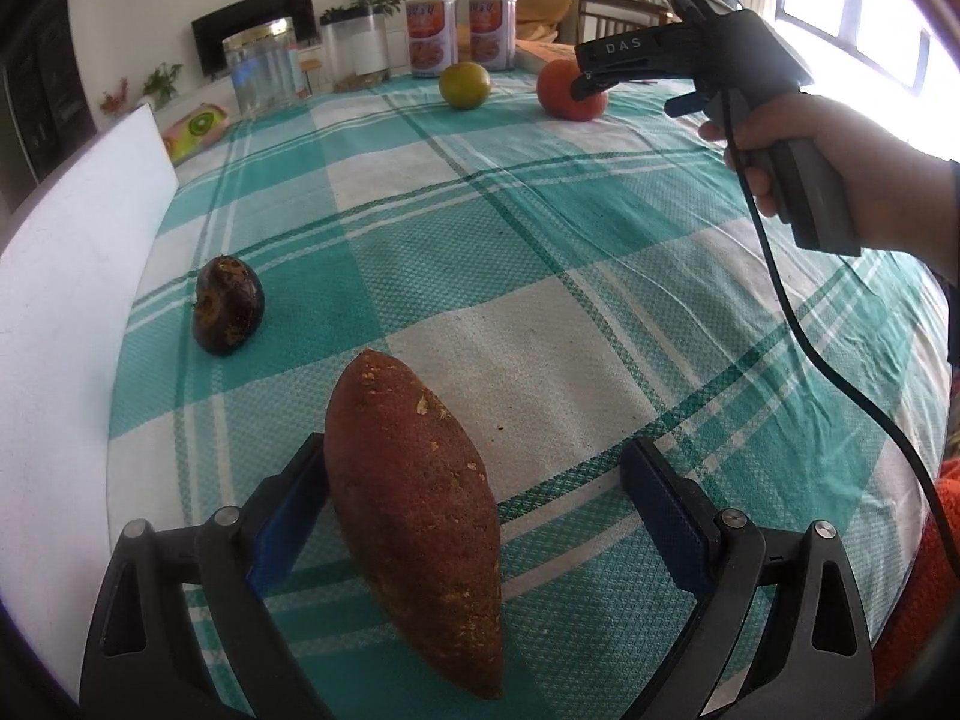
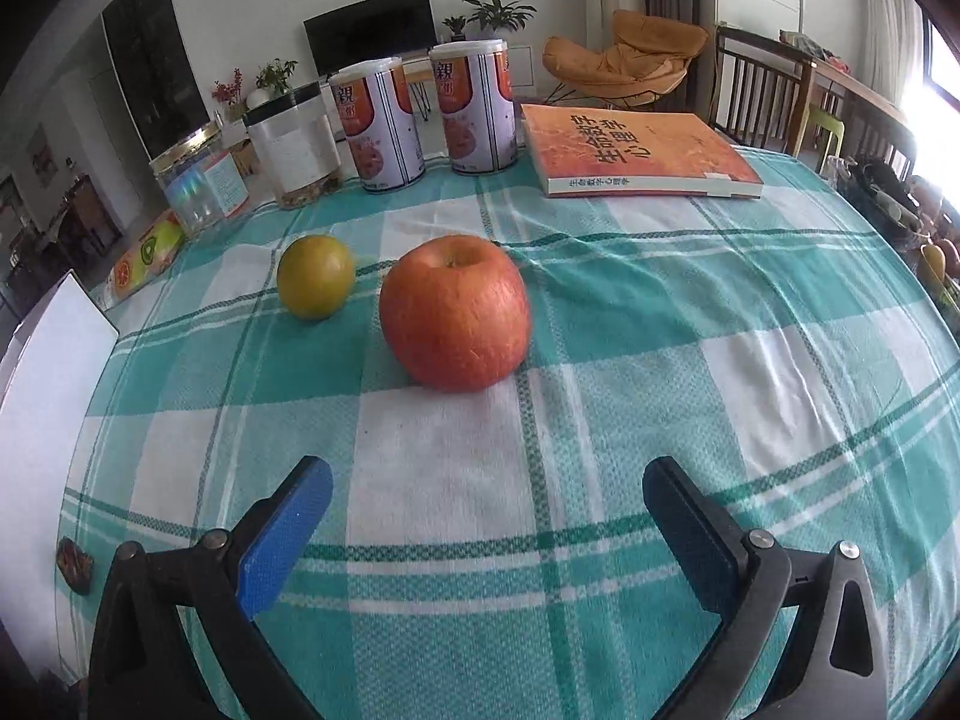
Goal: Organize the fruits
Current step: 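Grasp the red apple with the right gripper while the left gripper holds the sweet potato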
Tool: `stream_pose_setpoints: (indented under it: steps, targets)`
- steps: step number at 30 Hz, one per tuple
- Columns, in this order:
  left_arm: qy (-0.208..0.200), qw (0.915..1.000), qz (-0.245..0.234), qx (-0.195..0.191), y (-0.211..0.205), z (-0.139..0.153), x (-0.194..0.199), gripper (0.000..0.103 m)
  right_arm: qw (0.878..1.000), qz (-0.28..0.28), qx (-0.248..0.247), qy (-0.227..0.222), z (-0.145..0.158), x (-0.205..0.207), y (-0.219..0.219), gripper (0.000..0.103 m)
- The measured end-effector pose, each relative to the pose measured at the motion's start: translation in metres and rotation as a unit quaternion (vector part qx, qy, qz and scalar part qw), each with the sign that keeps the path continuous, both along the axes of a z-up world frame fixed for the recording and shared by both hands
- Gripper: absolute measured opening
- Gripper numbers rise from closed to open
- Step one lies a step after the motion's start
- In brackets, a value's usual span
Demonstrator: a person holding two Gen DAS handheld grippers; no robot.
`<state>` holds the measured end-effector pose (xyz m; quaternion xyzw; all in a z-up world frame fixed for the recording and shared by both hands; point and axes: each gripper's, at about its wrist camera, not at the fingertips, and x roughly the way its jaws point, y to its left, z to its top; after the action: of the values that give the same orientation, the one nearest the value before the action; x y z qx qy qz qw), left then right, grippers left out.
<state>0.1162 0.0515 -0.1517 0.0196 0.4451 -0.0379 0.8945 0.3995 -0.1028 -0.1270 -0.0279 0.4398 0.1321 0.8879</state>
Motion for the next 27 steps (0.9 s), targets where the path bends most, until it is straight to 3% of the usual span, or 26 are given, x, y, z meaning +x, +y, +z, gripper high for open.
stream_pose_setpoints:
  steps: [3,5,7,12,16,21,27]
  targets:
    - [0.0,1.0,0.0,0.0,0.0,0.0,0.0,0.097,1.0,-0.007,-0.018,-0.005,-0.004,0.029,0.012,0.101]
    - [0.0,1.0,0.0,0.0,0.0,0.0,0.0,0.097,1.0,-0.009,-0.014,0.001,-0.007,0.042,0.016,0.092]
    - [0.0,1.0,0.0,0.0,0.0,0.0,0.0,0.097,1.0,0.009,0.006,0.019,-0.011,0.05,0.021,0.068]
    - [0.0,1.0,0.0,0.0,0.001,0.0,0.0,0.097,1.0,0.004,0.009,0.016,-0.007,0.032,0.016,0.068]
    - [0.0,1.0,0.0,0.0,0.001,0.0,0.0,0.097,0.999,0.015,0.029,0.019,0.001,-0.02,-0.011,0.068]
    - [0.0,1.0,0.001,0.0,0.001,0.0,0.0,0.097,0.999,0.002,0.024,0.023,0.007,-0.116,-0.051,0.068]
    - [0.0,1.0,0.001,0.0,0.001,0.0,0.0,0.097,1.0,-0.026,0.007,0.013,-0.01,-0.216,-0.062,0.068]
